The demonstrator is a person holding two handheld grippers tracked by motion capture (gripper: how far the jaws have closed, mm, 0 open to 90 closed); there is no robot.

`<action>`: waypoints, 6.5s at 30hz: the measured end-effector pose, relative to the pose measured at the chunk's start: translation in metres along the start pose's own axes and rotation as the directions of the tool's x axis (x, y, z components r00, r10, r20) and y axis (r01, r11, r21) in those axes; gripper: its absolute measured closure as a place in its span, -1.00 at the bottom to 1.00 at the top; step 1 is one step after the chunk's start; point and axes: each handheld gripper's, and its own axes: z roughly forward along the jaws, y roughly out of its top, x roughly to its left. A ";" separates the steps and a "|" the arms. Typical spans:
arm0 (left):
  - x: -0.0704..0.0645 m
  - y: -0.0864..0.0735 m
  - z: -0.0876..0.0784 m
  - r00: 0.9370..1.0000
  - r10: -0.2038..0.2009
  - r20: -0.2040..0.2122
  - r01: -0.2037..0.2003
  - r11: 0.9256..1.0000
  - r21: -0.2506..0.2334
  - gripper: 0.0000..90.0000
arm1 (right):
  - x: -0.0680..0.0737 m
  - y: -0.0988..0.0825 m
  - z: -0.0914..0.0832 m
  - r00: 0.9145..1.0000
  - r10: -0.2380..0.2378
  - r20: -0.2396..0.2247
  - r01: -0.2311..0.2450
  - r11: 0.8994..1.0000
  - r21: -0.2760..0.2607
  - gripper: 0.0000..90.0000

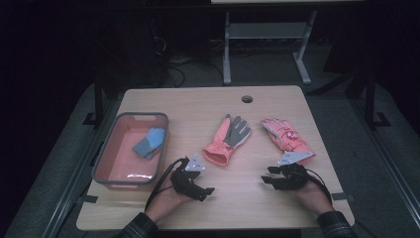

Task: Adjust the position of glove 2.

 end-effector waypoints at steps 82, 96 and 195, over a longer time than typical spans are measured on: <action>0.002 -0.020 0.003 0.997 0.080 0.009 -0.079 0.993 -0.083 -0.72 | -0.006 0.065 0.030 0.996 -0.022 -0.081 0.021 1.000 -0.015 1.00; 0.003 -0.020 0.003 0.996 0.089 0.006 -0.088 0.993 -0.076 -0.72 | 0.002 0.096 0.046 0.995 -0.050 -0.085 0.048 0.998 -0.026 0.99; 0.003 -0.020 0.003 0.997 0.082 0.010 -0.081 0.993 -0.083 -0.72 | -0.078 0.041 -0.002 0.988 0.087 0.126 -0.097 0.992 0.076 1.00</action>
